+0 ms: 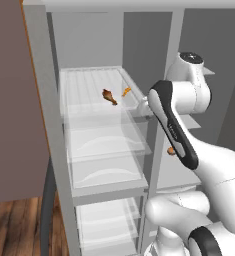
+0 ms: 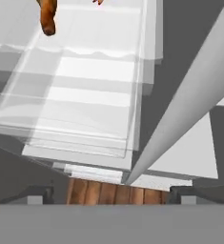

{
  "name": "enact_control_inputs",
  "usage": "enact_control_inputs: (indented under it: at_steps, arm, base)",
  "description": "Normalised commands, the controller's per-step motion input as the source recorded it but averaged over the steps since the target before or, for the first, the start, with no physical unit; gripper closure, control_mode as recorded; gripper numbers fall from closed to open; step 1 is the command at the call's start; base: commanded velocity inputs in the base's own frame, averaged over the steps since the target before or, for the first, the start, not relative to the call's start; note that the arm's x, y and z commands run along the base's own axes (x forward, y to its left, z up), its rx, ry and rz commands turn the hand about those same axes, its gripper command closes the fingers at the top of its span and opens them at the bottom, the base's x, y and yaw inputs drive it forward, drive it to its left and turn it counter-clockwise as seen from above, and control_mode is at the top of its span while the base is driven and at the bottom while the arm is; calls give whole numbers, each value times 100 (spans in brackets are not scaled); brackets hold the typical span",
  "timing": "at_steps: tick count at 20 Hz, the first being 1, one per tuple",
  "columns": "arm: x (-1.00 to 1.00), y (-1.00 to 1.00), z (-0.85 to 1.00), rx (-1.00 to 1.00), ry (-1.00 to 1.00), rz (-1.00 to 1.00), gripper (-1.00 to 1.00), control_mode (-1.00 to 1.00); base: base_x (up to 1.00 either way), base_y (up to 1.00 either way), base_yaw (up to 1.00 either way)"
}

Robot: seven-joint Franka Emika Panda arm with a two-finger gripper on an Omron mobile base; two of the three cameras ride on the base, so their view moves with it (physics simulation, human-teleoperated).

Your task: There's a chicken drumstick in the fridge that needs to be moved to the freezer for freezing. Pick up the chicken drumstick from the fridge, place it on any shelf in the freezer, and close the fridge and freezer doors when done.

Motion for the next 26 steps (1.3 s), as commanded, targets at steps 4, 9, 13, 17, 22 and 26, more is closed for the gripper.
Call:
enact_control_inputs:
  at_steps: [4,9,13,17,22,26]
  arm:
    - [-1,49,48,0,-38,0,-100,-100]
    - [12,59,42,0,-32,0,-100,-100]
    - [43,42,31,4,-12,0,-100,-100]
    - [65,17,2,8,2,1,-100,-100]
    - [73,12,-2,2,10,0,-100,-100]
    - [76,23,-22,0,4,0,-100,-100]
  base:
    - [0,0,0]
    - [0,0,0]
    - [0,0,0]
    - [0,0,0]
    - [0,0,0]
    - [0,0,0]
